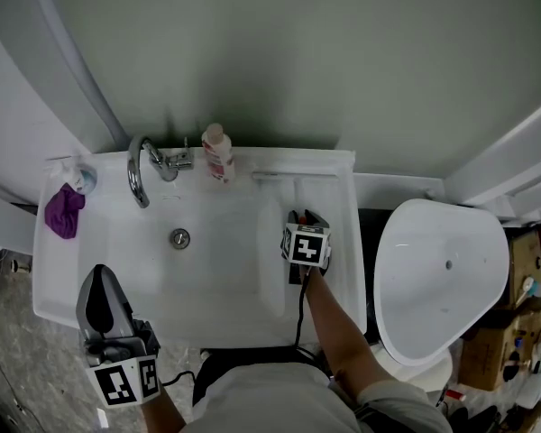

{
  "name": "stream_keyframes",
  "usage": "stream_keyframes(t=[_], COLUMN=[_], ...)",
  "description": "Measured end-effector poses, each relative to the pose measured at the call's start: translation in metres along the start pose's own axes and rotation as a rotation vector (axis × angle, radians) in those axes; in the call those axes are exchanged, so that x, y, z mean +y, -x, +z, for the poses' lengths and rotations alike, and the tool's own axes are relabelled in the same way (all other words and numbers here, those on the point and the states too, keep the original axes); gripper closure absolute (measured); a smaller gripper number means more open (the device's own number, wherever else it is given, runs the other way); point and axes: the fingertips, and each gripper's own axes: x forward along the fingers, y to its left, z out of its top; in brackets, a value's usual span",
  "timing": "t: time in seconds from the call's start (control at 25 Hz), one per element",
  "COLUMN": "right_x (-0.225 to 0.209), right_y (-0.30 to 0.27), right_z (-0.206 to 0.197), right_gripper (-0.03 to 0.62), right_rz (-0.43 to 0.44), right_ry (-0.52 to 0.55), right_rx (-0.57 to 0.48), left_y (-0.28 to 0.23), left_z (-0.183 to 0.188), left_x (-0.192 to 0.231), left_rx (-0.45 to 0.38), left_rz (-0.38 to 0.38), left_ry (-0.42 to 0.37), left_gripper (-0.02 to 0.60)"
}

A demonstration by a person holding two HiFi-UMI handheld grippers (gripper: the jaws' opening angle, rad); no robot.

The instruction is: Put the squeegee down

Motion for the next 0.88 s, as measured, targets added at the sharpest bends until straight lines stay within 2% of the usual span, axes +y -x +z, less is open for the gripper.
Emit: stream_keyframes(t=[0.44, 0.76, 0.88], right_x=[0.002, 0.004, 0.007], right_y=[-0.003, 0.037, 0.059], right_z=[-0.002, 0.007, 0.013], right_gripper=[0.462, 0.453, 0.487], right_rz=[0.013, 0.017, 0.012], right_ry=[0.003, -0.021, -0.017], right_rx=[0.023, -0.070, -0.126], left_y=[0.008, 0.017, 0.019], left_z=[0.003, 0.016, 0.019], left_x=[0.004, 0.010, 0.010], left_rx=[-0.011, -0.045, -0.058], left_rz=[-0.011, -0.057, -0.087], left_ry=[-0.002, 0.006, 0.008], left_gripper=[0.575, 0.575, 0.575])
